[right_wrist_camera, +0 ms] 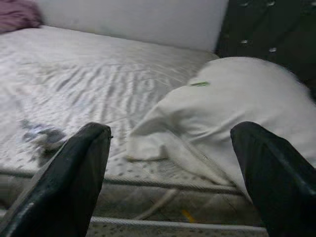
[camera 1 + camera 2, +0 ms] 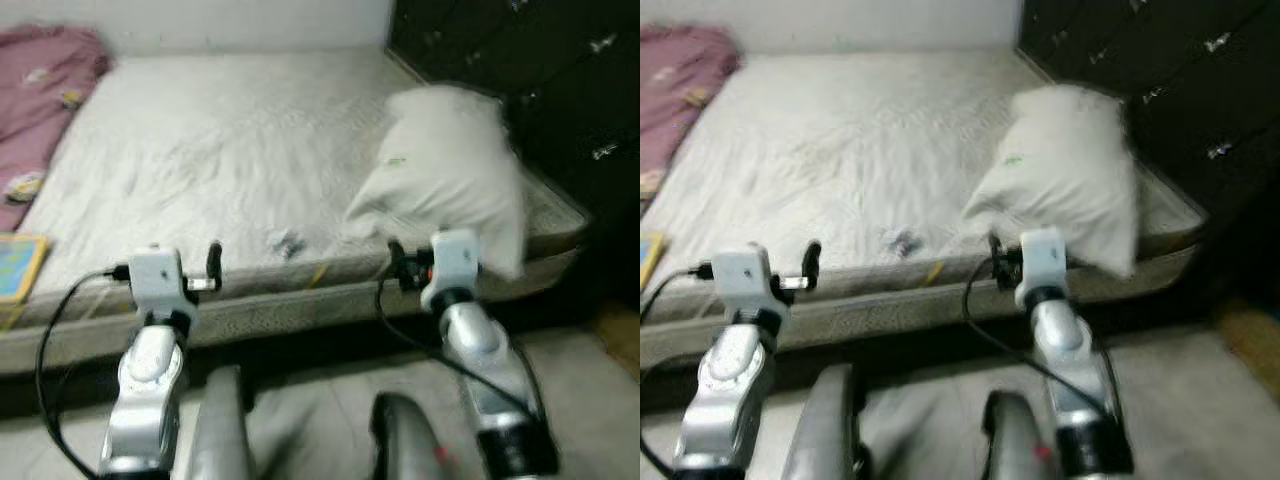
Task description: Clean up the room
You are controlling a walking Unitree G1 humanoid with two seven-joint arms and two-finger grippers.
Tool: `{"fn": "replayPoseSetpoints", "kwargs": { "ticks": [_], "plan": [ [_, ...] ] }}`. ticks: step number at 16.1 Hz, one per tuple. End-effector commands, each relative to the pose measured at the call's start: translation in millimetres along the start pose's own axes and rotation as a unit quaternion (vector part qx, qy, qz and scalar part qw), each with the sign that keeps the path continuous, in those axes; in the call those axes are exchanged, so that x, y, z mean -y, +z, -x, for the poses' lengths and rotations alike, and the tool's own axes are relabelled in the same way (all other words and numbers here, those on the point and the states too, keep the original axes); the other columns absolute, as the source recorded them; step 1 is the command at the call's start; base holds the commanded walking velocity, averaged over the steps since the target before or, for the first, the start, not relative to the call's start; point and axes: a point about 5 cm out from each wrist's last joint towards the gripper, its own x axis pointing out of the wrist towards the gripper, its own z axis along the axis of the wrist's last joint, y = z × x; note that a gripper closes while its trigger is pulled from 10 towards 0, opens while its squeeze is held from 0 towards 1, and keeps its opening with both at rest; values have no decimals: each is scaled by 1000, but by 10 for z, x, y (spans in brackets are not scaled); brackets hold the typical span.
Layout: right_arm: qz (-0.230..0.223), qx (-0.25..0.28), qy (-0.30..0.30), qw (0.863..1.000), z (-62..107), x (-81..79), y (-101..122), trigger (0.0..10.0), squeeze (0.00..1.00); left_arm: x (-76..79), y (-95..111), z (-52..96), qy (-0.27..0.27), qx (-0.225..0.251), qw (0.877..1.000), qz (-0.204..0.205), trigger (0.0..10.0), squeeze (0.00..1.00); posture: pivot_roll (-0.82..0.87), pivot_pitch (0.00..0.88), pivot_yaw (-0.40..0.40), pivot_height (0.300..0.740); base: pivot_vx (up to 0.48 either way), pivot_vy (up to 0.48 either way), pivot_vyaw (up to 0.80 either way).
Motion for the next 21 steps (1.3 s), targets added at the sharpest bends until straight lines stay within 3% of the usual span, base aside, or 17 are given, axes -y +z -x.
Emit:
{"fn": "replayPoseSetpoints", "kwargs": {
  "ticks": [1, 7, 16, 21],
  "plan": [
    [-3, 6, 16, 1000, -7, -69, 29, 10000, 0, -37, 27, -11, 4, 3, 1000, -4, 10000, 0, 5, 11, -15, 559, 0, 0, 475],
    [-12, 4, 32, 999, 1, -96, 14, 10000, 0, -43, 24, -8, 3, 1, 1000, 1, 10000, 0, 3, 13, -14, 559, 0, 0, 305],
    [-9, 11, 60, 998, 18, -153, 28, 10000, 0, -36, 18, -9, 0, -1, 1000, 3, 10000, 0, 4, 16, -14, 559, 250, 0, 635],
    [-12, 6, 55, 998, 16, -138, 2, 10000, 0, -30, 6, -4, -3, -3, 1000, 4, 10000, 0, 7, 11, -18, 559, 276, 0, 173]
  ]
}}
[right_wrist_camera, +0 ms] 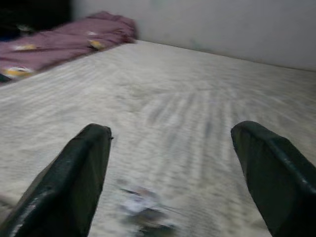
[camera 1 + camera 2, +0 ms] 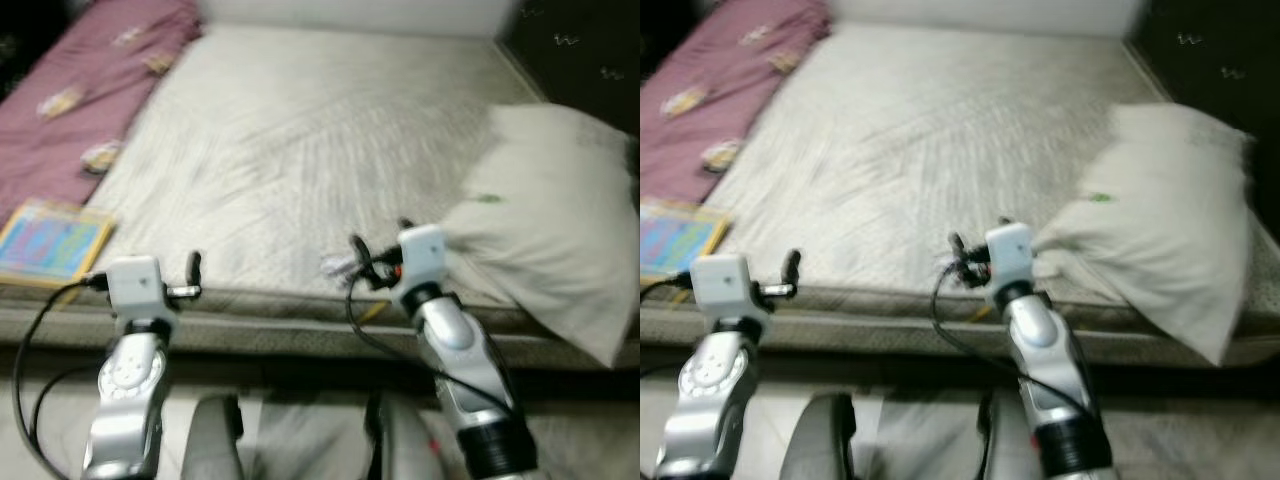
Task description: Clean up the room
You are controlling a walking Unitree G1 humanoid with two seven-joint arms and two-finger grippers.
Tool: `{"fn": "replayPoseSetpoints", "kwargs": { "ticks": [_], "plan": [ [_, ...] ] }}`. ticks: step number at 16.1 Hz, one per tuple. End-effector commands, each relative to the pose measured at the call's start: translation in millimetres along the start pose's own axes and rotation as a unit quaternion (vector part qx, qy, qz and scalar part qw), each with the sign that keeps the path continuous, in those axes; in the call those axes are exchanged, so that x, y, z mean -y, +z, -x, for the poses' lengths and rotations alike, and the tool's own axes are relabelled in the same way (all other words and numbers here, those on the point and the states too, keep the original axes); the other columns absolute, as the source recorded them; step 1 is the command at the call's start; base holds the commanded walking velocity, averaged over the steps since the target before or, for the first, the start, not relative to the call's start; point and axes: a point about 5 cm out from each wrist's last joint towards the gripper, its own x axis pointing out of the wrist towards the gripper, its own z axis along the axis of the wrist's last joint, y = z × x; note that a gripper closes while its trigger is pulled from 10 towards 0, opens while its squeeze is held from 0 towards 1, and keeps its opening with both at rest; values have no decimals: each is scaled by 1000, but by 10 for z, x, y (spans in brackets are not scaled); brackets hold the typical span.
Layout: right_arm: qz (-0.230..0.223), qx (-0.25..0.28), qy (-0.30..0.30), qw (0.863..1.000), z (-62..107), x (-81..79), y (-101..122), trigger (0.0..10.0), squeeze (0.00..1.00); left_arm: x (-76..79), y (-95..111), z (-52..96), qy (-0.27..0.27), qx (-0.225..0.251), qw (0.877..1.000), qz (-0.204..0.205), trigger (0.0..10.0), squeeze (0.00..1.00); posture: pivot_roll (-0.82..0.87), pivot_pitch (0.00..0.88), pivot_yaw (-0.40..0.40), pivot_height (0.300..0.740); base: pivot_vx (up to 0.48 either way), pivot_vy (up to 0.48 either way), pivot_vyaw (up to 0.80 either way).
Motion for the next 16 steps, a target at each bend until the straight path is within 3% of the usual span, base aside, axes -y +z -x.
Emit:
{"fn": "replayPoseSetpoints", "kwargs": {
  "ticks": [1, 8, 10, 11, 16],
  "plan": [
    [-1, -21, -17, 1000, 57, 113, -90, 10000, 0, 91, -10, 20, -17, -3, 1000, 7, 10000, 0, 7, 10, -18, 559, 281, 0, 0],
    [-8, -37, -25, 999, 46, 132, -145, 10000, 0, 106, -36, 44, -13, -19, 1000, 3, 10000, 0, 20, 11, -24, 559, 79, 0, 0],
    [-17, -45, -19, 999, 59, 110, -165, 10000, 0, 85, -5, 126, -6, -20, 1000, -1, 10000, 0, 40, 35, -21, 559, 0, 0, 0],
    [-28, -66, 6, 997, 43, 37, -211, 10000, 0, 36, 27, 286, 2, -32, 999, -13, 10000, 0, 66, 88, -30, 559, 0, 0, 0],
    [-44, -111, 74, 990, 34, -158, -333, 10000, 0, -75, 23, 593, 22, -61, 998, -27, 10000, 0, 120, 209, -39, 559, 0, 0, 0]
  ]
}}
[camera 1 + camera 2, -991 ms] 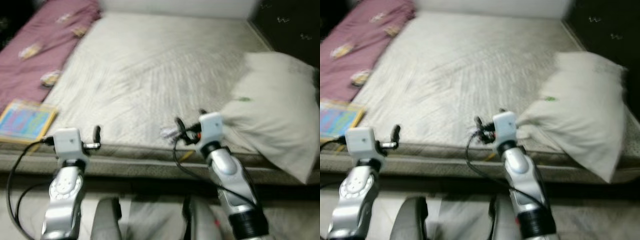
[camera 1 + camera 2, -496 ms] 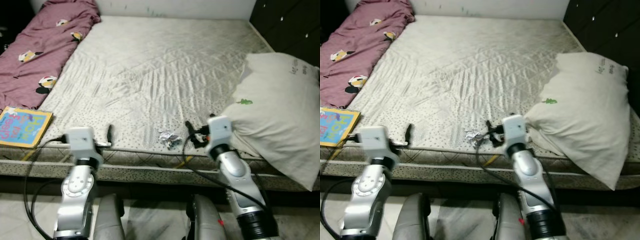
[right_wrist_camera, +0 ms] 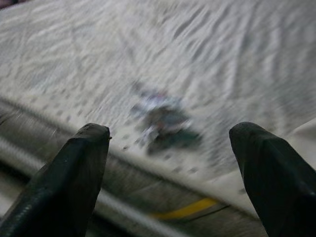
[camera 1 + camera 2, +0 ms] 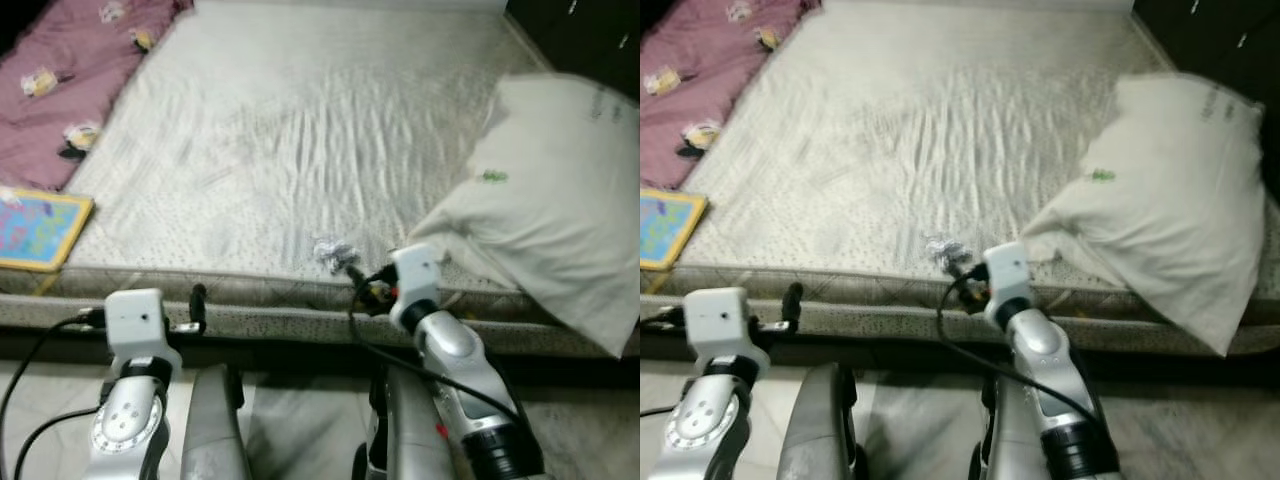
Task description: Clean up the room
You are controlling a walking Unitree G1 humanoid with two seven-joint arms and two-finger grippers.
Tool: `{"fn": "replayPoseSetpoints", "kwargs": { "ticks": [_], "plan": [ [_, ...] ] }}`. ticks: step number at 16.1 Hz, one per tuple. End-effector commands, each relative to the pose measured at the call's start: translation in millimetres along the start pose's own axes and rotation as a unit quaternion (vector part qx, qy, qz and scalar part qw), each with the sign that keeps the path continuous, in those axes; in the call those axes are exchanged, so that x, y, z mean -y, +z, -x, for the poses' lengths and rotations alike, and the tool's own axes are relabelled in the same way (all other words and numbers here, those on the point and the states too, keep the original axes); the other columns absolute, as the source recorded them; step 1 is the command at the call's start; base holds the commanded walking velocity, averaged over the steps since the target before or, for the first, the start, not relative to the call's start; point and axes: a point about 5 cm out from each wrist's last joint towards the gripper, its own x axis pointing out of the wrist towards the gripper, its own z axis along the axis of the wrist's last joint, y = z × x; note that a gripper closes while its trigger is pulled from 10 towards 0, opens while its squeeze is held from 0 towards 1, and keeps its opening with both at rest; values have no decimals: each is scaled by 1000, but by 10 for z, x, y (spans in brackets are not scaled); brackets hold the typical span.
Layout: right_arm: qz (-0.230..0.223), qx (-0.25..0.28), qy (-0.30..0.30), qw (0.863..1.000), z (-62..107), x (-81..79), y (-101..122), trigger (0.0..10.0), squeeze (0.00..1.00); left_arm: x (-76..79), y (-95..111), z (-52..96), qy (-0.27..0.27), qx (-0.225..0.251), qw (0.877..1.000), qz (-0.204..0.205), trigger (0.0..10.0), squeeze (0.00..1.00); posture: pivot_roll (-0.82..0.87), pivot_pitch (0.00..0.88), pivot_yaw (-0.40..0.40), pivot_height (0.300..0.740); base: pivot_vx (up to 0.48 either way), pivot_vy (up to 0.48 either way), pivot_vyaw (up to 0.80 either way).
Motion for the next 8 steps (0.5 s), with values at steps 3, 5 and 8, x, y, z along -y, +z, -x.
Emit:
{"fn": "replayPoseSetpoints", "kwargs": {
  "ticks": [3, 5, 8],
  "plan": [
    [-4, 10, 37, 999, -109, -136, 41, 10000, 0, -56, 37, 138, 9, -12, 1000, -7, 10000, 0, 142, 253, -37, 559, 0, 0, 0],
    [-8, 43, 53, 998, -225, -200, 173, 10000, 0, -15, 93, 174, 1, -16, 1000, -5, 10000, 0, 158, 266, -30, 544, 0, 0, 0],
    [-3, 71, 50, 996, -359, -199, 324, 10000, 0, -19, 112, 209, 0, -22, 1000, -8, 10000, 0, 179, 277, -22, 534, 0, 0, 0]
  ]
}}
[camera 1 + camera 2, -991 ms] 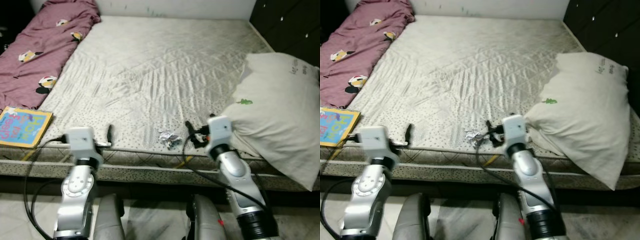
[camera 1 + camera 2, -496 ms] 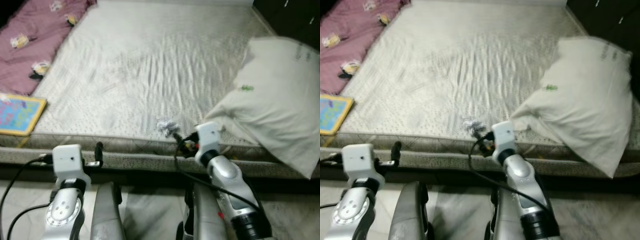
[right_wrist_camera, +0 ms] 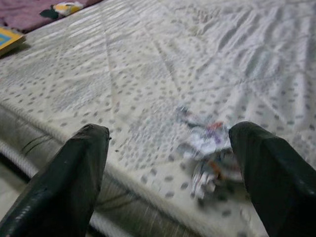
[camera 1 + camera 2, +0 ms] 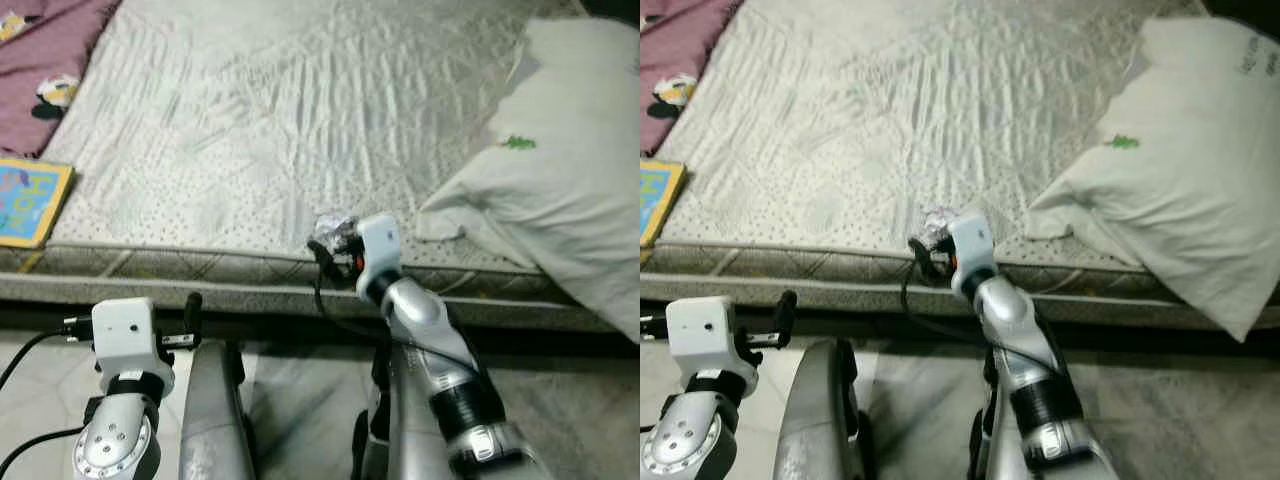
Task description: Clean up the room
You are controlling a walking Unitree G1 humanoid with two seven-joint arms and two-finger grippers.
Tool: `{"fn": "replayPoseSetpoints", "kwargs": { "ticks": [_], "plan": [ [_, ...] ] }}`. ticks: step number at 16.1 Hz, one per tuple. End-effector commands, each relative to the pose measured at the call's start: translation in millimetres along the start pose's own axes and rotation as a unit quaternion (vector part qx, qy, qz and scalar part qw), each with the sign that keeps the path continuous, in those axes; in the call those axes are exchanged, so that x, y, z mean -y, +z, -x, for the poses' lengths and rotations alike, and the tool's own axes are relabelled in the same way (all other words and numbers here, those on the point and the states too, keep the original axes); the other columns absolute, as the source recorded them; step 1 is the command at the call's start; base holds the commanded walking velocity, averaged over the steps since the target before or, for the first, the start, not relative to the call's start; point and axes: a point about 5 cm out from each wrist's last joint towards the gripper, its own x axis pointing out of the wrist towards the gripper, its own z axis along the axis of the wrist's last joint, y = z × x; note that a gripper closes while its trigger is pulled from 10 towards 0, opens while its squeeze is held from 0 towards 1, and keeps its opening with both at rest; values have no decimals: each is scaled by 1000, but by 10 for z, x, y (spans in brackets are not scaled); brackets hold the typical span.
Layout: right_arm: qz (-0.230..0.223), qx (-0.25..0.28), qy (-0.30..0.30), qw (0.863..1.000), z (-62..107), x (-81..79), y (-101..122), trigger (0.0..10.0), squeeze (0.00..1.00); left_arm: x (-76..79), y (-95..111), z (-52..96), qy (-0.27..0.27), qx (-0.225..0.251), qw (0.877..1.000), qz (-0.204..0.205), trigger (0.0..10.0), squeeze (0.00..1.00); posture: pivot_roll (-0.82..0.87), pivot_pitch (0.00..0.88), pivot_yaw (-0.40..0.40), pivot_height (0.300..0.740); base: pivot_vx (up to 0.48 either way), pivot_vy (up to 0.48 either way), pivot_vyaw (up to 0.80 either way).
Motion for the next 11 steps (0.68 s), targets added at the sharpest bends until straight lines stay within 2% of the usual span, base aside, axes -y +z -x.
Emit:
{"fn": "replayPoseSetpoints", "kwargs": {
  "ticks": [1, 3, 4, 8, 11],
  "plan": [
    [-7, -5, -9, 1000, 20, 20, -61, 10000, 0, -30, -17, 39, 4, -10, 1000, -5, 10000, 0, 179, 277, -22, 534, 0, 0, 0],
    [-5, 7, -25, 1000, -54, 81, -8, 10000, 0, -37, 23, 66, 3, -8, 1000, -8, 10000, 0, 202, 284, -22, 534, 0, 0, 0],
    [2, 14, -34, 999, -145, 94, 25, 10000, 0, -36, 74, 104, 1, -4, 1000, -13, 10000, 0, 223, 296, -23, 534, 0, 0, 0],
    [23, 46, -29, 998, -347, -35, 184, 10000, 0, 26, 121, 172, -12, -2, 1000, -21, 10000, 0, 236, 315, -22, 509, 0, 0, 0],
    [29, 57, -38, 997, -465, -68, 266, 10000, 0, 47, 141, 178, -18, -4, 1000, -20, 10000, 0, 242, 319, -22, 509, 0, 0, 0]
  ]
}}
